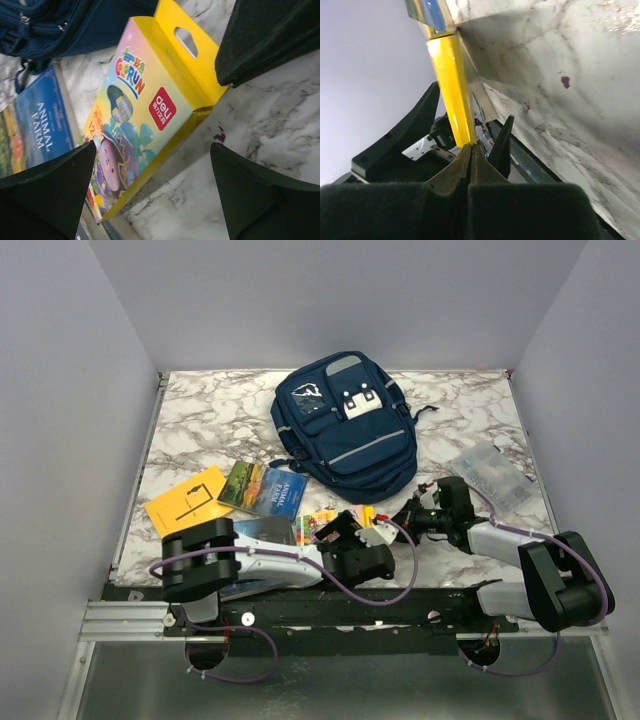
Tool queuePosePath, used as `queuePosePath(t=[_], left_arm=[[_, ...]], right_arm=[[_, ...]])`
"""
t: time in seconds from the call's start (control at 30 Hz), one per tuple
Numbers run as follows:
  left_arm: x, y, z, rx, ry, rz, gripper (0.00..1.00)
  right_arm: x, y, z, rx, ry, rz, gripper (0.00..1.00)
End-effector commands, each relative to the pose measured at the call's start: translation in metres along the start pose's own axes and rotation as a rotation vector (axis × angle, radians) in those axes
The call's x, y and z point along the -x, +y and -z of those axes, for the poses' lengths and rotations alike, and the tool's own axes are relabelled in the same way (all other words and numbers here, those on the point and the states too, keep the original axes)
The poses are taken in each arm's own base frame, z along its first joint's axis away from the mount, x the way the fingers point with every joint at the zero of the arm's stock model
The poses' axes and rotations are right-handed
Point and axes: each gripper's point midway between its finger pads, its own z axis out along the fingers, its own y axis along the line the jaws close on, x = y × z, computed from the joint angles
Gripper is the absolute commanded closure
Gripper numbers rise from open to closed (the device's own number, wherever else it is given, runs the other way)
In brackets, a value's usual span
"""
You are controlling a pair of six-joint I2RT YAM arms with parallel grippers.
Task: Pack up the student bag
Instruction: Pick up the stationery from the center of the board.
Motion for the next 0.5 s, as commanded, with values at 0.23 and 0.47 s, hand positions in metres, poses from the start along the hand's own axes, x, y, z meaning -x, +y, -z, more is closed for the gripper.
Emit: queuePosePath(t=[0.23,0.47], left_arm=[[-0.005,0.046,-0.007,0.419,0.032,-0.093,0.05],[-0.003,0.056,-0.001,0.461,0.022,-0.088,0.27]], right_arm=[[-0.003,0.023,0.009,0.069,-0.033,-0.072,0.99],[-0.006,0.025,0.011,0.071,-0.027,-0.054,0.99]])
